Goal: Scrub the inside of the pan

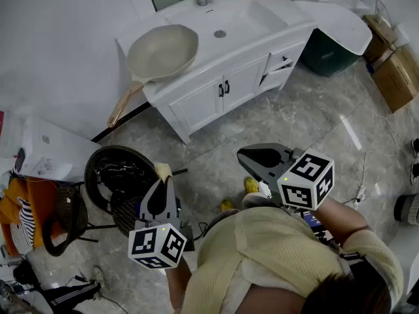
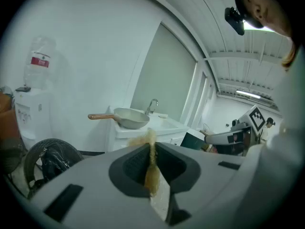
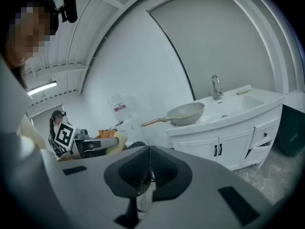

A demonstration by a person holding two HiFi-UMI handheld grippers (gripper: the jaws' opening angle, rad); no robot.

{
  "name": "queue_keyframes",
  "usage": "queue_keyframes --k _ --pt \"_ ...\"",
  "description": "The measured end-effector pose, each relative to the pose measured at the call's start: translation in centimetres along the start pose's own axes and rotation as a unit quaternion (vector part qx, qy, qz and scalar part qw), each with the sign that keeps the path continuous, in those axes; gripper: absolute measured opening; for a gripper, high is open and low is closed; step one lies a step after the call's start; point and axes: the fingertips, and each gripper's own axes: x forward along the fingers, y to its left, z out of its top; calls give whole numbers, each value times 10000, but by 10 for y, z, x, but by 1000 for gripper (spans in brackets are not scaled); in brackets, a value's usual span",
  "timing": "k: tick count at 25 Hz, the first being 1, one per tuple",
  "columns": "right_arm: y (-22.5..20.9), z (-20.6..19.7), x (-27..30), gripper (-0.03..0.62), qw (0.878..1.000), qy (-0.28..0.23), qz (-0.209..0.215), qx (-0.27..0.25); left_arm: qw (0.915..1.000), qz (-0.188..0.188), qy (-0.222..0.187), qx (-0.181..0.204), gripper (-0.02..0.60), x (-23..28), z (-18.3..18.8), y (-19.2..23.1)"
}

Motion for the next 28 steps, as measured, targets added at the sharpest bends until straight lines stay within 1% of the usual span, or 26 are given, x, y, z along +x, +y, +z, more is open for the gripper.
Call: queue_keyframes --k 4,9,15,19,22,25,28 --pt "7 -4 3 29 10000 -14 -59 39 10000 -33 35 11 84 -6 -4 4" --pt "19 -11 8 29 9998 33 -30 193 10000 -93 0 -19 84 -16 -6 10" --pt "38 -20 13 29 9999 89 15 139 9998 -186 65 2 84 -25 -17 16" --pt "36 -22 20 29 9996 103 5 260 9997 -219 91 -2 84 -26 -21 18" --pt "33 -17 30 29 9998 124 41 177 9998 -186 62 22 84 -23 -18 20" --pt "32 -13 39 29 9996 155 170 134 9999 -98 63 19 84 -19 -15 25" --pt "21 -8 46 29 9996 180 198 103 9999 -81 50 38 84 -8 -10 24"
